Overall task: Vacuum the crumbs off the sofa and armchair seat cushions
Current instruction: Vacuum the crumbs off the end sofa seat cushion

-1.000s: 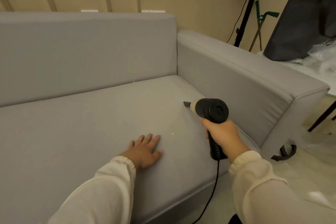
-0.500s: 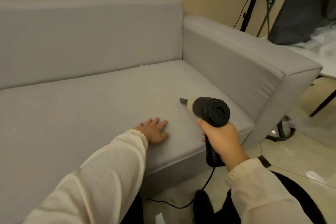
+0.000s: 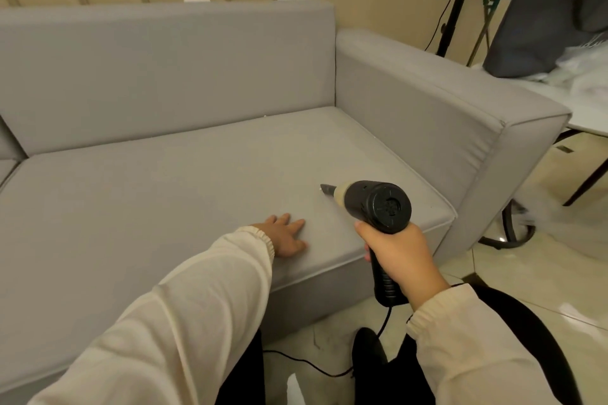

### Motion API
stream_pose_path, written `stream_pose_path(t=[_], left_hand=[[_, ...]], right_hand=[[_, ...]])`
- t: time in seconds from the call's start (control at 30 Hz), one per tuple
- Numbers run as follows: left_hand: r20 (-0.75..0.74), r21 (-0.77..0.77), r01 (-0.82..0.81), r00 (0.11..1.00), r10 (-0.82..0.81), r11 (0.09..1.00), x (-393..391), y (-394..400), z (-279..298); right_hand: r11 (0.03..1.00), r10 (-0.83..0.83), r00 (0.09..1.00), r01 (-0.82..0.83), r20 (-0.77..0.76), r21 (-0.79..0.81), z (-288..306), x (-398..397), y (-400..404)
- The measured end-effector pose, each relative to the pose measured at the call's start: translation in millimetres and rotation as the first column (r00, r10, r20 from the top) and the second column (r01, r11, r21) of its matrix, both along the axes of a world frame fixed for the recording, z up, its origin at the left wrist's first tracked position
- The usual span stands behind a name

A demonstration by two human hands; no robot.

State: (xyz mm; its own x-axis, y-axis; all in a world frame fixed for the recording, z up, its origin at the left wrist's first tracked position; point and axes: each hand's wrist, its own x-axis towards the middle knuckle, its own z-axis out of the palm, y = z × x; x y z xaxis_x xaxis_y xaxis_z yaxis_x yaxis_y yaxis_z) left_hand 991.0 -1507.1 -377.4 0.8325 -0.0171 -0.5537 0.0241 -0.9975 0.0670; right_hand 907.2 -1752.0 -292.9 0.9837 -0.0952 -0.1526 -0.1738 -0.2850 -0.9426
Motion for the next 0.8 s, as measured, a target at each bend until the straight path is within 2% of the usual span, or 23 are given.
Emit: stream_pose_path(t=[0.3, 0.7, 0.8], left_hand=[[-0.006, -0.032, -0.028, 1.0, 0.028, 0.999, -1.9, 12.9, 5.4], [-0.011, -0.033, -0.056, 0.998, 0.056, 0.998, -5.2, 15.7, 8.4], [0.017, -0.031, -0.015, 1.0, 0.015, 0.999, -1.7, 11.8, 4.8]], right_hand=[[0.997, 0.022, 0.999, -0.02, -0.03, 0.076, -6.3, 8.2, 21.7], [0.999, 0.025, 0.998, -0.023, -0.054, 0.042, -8.5, 10.3, 28.7], [0.999, 0.019, 0.999, -0.018, -0.04, 0.03, -0.1, 27.5, 23.2]])
